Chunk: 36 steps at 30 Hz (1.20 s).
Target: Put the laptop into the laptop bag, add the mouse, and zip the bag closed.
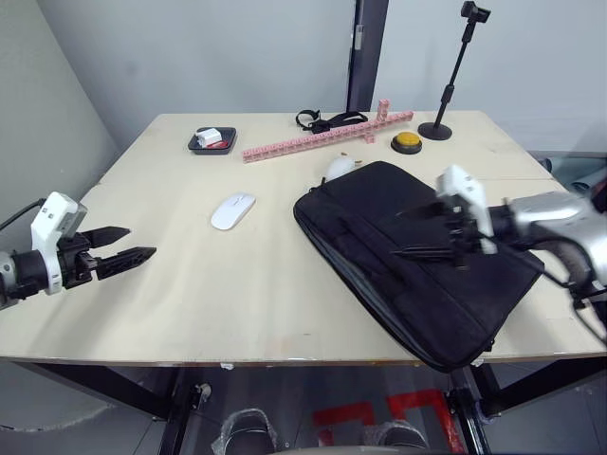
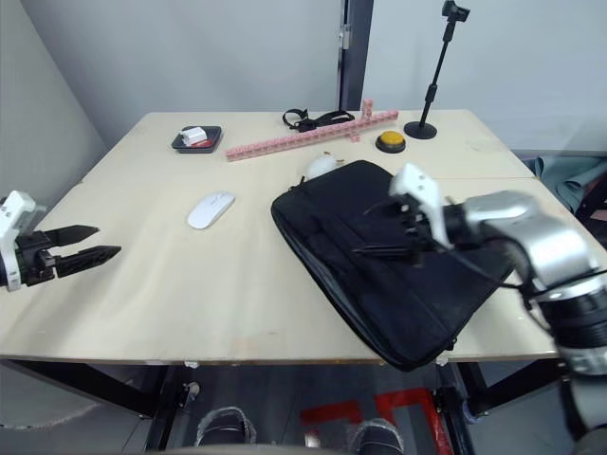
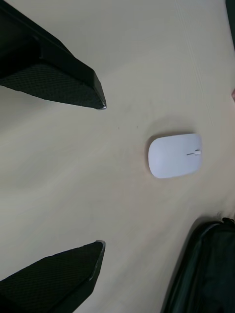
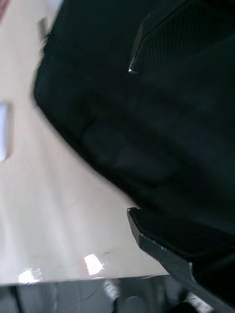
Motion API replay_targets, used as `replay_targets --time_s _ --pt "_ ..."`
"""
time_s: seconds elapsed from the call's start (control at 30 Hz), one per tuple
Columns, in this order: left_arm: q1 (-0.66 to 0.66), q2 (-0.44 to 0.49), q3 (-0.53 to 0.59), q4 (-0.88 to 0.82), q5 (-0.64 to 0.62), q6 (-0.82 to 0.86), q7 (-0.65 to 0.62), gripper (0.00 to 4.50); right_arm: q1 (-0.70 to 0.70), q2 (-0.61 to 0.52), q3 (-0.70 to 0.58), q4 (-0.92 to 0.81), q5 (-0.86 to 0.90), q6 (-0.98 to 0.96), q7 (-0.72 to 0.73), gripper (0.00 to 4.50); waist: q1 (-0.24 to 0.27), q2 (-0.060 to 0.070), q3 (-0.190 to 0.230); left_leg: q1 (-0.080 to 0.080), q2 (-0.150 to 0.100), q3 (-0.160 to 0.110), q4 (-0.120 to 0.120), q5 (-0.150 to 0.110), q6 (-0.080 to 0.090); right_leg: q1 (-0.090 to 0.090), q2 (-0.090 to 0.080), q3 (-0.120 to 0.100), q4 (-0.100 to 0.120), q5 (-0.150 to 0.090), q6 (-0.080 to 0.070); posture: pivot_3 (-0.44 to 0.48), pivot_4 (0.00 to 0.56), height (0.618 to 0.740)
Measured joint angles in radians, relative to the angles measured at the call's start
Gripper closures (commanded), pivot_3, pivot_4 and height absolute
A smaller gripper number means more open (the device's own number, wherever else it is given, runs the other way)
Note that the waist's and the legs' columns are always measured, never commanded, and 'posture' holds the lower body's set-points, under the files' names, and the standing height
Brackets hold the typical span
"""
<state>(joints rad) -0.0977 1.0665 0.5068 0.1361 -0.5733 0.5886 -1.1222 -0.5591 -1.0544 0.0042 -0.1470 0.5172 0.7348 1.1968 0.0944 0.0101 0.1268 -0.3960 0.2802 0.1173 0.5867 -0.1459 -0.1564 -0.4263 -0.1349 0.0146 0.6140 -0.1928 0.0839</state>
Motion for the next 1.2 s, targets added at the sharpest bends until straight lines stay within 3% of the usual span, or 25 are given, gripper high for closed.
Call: replay_targets --time_s 0.27,0.6,1.0,1.2 --pt "-0.112 0.110 -0.003 0.134 0.037 -0.061 -0.070 0.00 0.012 -0.198 -0.070 0.338 -0.137 -0.201 0.083 0.04 0.000 -0.001 -0.001 0.000 0.000 0.002 0.001 0.000 0.002 0.000 0.000 0.001 0.001 -0.002 -0.007 0.000 0.150 0.740" --pt "-0.136 0.134 -0.021 0.225 0.075 -0.094 -0.124 0.00 -0.116 -0.207 -0.055 0.762 -0.334 -0.480 0.079 0.04 -0.010 -0.002 -0.001 -0.003 0.000 0.003 0.004 0.000 0.004 -0.005 0.000 0.003 0.005 -0.002 -0.012 0.000 0.150 0.740" --pt "-0.101 0.128 -0.006 0.220 0.074 -0.082 -0.116 0.00 -0.235 -0.126 -0.030 0.850 -0.381 -0.530 0.133 0.04 -0.013 -0.002 -0.001 -0.004 0.000 0.005 0.005 0.000 0.005 -0.007 0.000 0.004 0.008 -0.003 -0.021 0.000 0.150 0.740" --pt "-0.039 0.075 0.047 0.171 0.059 -0.059 -0.075 0.00 -0.257 0.001 -0.065 0.754 -0.289 -0.504 0.160 0.04 -0.020 -0.003 -0.002 -0.004 0.000 0.005 0.006 0.000 0.005 -0.008 0.001 0.005 0.010 -0.003 -0.023 0.000 0.150 0.740"
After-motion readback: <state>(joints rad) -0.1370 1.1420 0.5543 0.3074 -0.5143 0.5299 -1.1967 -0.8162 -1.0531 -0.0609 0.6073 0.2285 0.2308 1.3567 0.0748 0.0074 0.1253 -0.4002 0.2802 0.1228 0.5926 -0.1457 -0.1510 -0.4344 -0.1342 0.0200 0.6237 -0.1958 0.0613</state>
